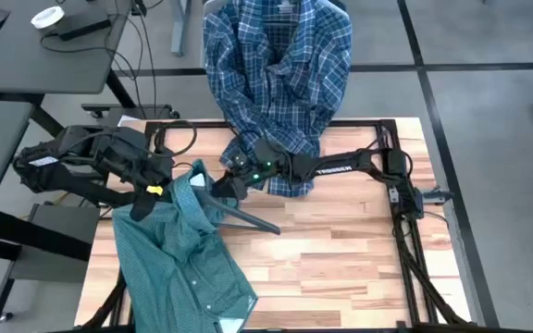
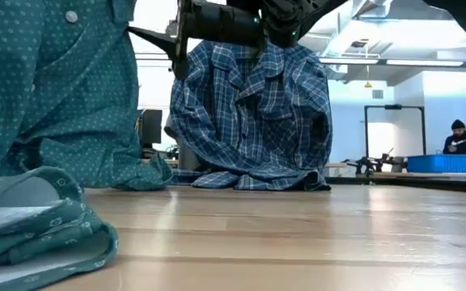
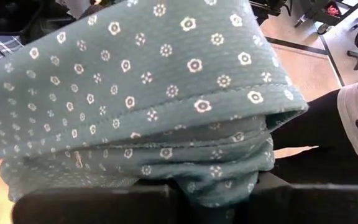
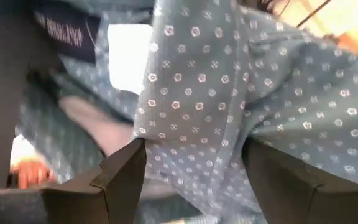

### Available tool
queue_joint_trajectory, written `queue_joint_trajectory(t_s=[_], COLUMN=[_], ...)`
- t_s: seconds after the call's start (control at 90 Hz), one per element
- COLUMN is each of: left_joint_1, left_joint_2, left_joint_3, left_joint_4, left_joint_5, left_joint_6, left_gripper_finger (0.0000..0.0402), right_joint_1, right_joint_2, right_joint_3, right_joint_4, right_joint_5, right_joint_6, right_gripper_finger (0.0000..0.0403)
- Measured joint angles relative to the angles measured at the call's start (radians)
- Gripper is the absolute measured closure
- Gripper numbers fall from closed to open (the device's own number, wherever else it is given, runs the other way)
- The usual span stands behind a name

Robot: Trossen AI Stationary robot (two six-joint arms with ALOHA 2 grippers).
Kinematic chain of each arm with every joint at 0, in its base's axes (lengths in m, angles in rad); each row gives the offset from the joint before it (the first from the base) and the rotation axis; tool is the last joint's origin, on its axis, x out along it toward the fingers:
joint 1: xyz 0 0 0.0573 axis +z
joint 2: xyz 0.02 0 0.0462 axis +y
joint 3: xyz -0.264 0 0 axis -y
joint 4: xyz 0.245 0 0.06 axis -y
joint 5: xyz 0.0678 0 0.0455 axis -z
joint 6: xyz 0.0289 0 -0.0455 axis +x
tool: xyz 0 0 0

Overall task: Hang clothes
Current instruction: Put the green polo shirt on the gray hanger

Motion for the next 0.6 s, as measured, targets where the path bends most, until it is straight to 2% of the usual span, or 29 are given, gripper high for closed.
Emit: queue_joint_trajectory(t_s=[0.078,0.144,0.267,0.444,0.6], left_joint_1=[0.0,0.0,0.0,0.0,-0.001], left_joint_2=[0.009,0.015,0.026,0.041,0.045], left_joint_3=[0.0,0.0,-0.001,-0.001,-0.001], left_joint_4=[0.007,0.007,0.012,0.025,0.084], left_joint_5=[-0.007,-0.007,-0.008,-0.011,-0.008], left_joint_6=[0.002,0.008,0.008,0.016,0.015], left_gripper_finger=[0.0376,0.0376,0.0376,0.0376,0.0376], right_joint_1=[0.026,0.042,0.052,0.049,0.048], right_joint_2=[0.0,0.0,0.0,0.0,0.0], right_joint_3=[0.0,0.0,0.0,0.0,0.0], right_joint_4=[0.031,0.061,0.124,0.119,0.105], right_joint_5=[0.096,0.136,0.164,0.22,0.223], right_joint_6=[-0.02,-0.076,-0.139,-0.166,-0.224], right_gripper_finger=[0.0152,0.0152,0.0152,0.016,0.0201])
